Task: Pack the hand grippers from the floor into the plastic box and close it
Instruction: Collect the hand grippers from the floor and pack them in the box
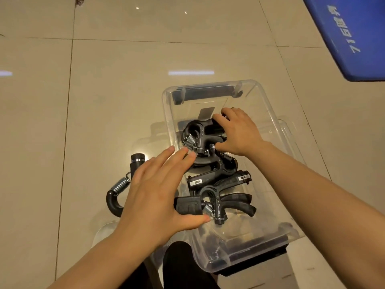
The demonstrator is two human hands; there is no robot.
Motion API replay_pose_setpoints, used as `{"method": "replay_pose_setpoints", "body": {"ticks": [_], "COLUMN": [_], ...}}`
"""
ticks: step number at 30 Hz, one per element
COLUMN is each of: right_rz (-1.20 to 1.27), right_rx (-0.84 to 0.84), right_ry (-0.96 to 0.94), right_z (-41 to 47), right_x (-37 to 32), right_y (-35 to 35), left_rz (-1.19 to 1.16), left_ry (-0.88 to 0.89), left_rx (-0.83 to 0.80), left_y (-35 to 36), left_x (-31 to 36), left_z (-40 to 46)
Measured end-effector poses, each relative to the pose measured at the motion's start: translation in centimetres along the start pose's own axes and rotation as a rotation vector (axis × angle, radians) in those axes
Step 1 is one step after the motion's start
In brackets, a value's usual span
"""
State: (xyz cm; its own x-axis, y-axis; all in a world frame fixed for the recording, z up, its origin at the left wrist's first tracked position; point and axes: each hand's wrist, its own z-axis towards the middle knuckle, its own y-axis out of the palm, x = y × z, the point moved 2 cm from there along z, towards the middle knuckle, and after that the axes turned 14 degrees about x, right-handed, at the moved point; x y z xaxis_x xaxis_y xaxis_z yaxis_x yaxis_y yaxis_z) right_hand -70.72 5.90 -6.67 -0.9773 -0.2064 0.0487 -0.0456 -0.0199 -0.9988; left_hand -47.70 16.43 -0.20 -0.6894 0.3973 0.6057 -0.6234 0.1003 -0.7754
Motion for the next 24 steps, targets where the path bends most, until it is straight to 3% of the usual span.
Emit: {"method": "replay_pose_setpoints", "body": {"ticks": [8, 13, 24], "right_rz": [-0.089, -0.133, 0.008], "right_rx": [-0.109, 0.03, -0.304], "right_ry": [-0.044, 0.078, -0.001], "right_z": [0.3, -1.1, -0.4], "right_x": [0.2, -0.7, 0.5], "right_y": [-0.1, 0.2, -0.1], "left_rz": [0.011, 0.01, 0.012], "left_ry": [0.004, -0.004, -0.008], "left_rx": [-0.003, -0.013, -0.03], "left_y": [0.1, 0.0, 0.0], "left_x": [0.1, 0.0, 0.1], "left_z": [-0.1, -0.1, -0.1]}}
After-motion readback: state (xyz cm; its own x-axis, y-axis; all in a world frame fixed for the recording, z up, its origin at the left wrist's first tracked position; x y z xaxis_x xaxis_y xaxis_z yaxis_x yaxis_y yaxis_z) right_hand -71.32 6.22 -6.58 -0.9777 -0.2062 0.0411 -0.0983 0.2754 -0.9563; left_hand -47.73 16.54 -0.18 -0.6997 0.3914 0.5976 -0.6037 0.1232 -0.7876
